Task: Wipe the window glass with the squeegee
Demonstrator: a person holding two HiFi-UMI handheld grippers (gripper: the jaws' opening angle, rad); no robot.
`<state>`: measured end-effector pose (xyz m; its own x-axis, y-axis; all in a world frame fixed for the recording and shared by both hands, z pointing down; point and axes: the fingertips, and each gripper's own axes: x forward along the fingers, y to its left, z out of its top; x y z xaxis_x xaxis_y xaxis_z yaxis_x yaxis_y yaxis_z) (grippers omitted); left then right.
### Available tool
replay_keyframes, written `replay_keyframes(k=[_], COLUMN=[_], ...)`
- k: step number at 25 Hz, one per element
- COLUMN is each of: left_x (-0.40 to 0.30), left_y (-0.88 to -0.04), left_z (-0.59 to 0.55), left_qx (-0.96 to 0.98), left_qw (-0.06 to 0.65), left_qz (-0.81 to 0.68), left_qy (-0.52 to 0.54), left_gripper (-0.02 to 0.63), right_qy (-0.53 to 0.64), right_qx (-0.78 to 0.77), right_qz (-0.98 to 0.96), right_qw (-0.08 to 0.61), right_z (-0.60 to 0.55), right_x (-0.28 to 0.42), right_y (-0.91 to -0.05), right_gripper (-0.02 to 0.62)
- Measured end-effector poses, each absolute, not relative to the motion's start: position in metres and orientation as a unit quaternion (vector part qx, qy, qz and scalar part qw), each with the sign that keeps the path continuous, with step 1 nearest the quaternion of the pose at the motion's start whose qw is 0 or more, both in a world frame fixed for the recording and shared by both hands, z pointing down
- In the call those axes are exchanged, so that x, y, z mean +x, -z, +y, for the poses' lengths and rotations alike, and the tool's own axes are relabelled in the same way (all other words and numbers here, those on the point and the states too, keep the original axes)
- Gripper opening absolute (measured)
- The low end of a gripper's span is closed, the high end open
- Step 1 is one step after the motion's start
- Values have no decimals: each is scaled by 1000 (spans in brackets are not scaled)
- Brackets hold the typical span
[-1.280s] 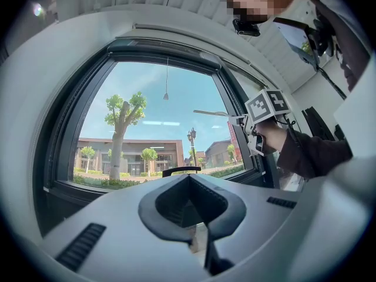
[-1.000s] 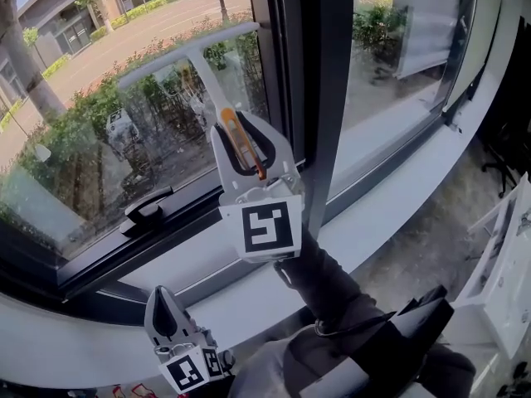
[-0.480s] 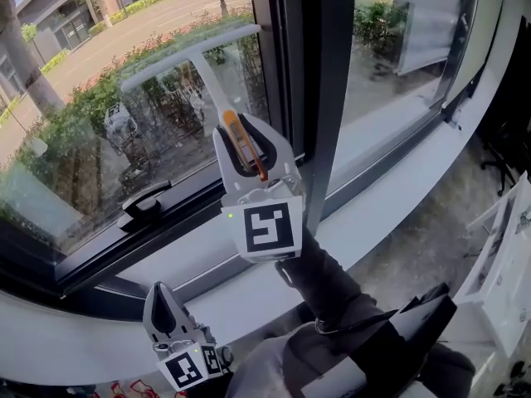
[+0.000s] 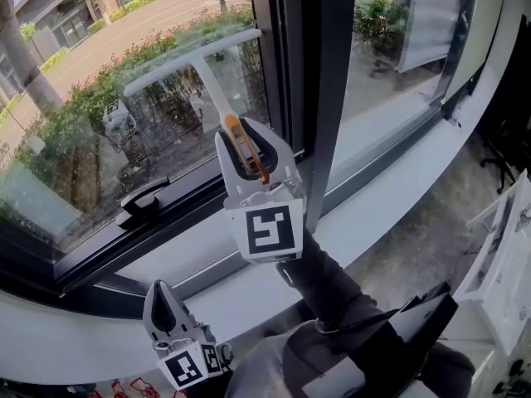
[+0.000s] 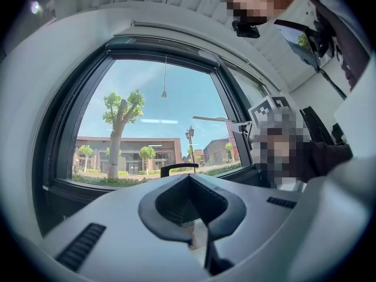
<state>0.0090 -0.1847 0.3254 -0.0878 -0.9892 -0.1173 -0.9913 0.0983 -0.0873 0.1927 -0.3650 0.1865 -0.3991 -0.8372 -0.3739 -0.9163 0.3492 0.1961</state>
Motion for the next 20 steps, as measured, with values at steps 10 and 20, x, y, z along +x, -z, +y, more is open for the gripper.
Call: replay_keyframes(k=[10, 20], left_x=[10, 11], left_y=[-330, -333], left_z=[-186, -190], left_qx=[-675, -679], left_qw=[71, 67], left_qz=[734, 731], left_qy=[-4, 2], left_gripper=[0, 0], right_qy=[-183, -174], right_qx=[-538, -539], right_qz=[817, 820], right_qw=[94, 83], right_z=[-364, -363], right_x=[193, 194], right_y=[-206, -222], right_gripper=[130, 130])
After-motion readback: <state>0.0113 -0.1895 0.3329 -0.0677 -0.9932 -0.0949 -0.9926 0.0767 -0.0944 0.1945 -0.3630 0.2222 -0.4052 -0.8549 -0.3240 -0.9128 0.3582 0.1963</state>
